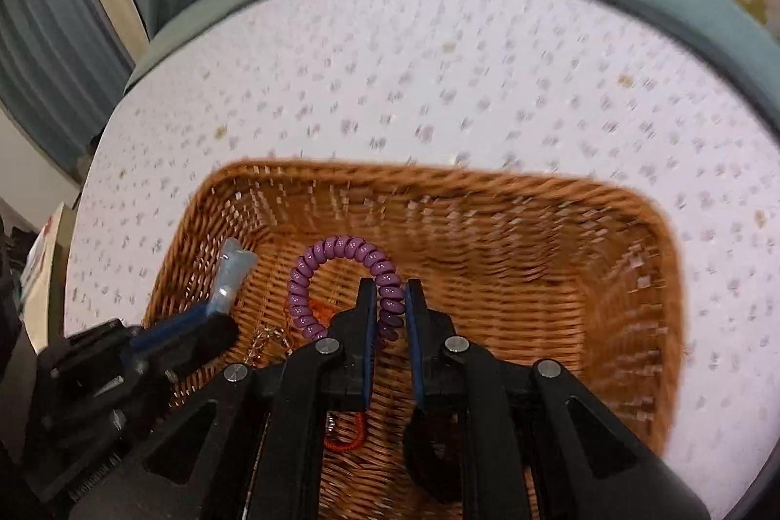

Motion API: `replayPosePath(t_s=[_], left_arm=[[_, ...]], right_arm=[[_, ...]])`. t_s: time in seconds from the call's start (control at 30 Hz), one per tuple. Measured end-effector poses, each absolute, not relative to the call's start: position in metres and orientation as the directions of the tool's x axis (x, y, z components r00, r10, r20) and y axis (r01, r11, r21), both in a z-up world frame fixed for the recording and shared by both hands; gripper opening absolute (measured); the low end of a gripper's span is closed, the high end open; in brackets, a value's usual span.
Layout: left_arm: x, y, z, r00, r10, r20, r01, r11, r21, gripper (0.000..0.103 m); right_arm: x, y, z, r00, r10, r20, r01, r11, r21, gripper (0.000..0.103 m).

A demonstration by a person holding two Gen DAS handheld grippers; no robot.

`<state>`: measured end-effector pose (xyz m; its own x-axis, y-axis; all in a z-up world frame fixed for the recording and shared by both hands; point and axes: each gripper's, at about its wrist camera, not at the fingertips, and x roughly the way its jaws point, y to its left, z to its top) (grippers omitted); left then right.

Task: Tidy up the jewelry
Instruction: 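Release the purple hair tie and blue clip into the basket with both grippers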

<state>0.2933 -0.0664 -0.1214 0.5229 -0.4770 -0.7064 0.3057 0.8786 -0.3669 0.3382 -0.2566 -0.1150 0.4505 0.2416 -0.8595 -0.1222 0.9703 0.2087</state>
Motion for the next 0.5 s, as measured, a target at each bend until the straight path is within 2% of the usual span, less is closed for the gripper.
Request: replayPosePath(t_s=[0.17, 0.4, 0.43, 0.5], left_arm=[[0.295, -0.069, -0.135, 0.502, -0.468, -0.727, 0.307, 0.882, -0.356, 0.007], [0.293, -0.073, -0.138, 0.485, -0.472, -0.736, 0.316, 0.88, -0.356, 0.008], [0.292, -0.073, -0.138, 0.478, -0.482, -0.734, 0.321, 0.874, -0.365, 0.008], [0.292, -0.076, -0.136, 0.471, -0.494, -0.731, 0.326, 0.867, -0.376, 0.011]], right_arm=[[0.344, -0.254, -0.127, 0.436, 0.204, -0.877, -0.122, 0.978, 0.167, 0.015], [0.34, -0.26, -0.131, 0.42, 0.234, -0.877, -0.115, 0.972, 0.205, 0.016], [0.337, -0.262, -0.131, 0.421, 0.24, -0.875, -0.113, 0.971, 0.212, 0.018], [0.333, -0.267, -0.127, 0.432, 0.242, -0.869, -0.108, 0.97, 0.216, 0.03]])
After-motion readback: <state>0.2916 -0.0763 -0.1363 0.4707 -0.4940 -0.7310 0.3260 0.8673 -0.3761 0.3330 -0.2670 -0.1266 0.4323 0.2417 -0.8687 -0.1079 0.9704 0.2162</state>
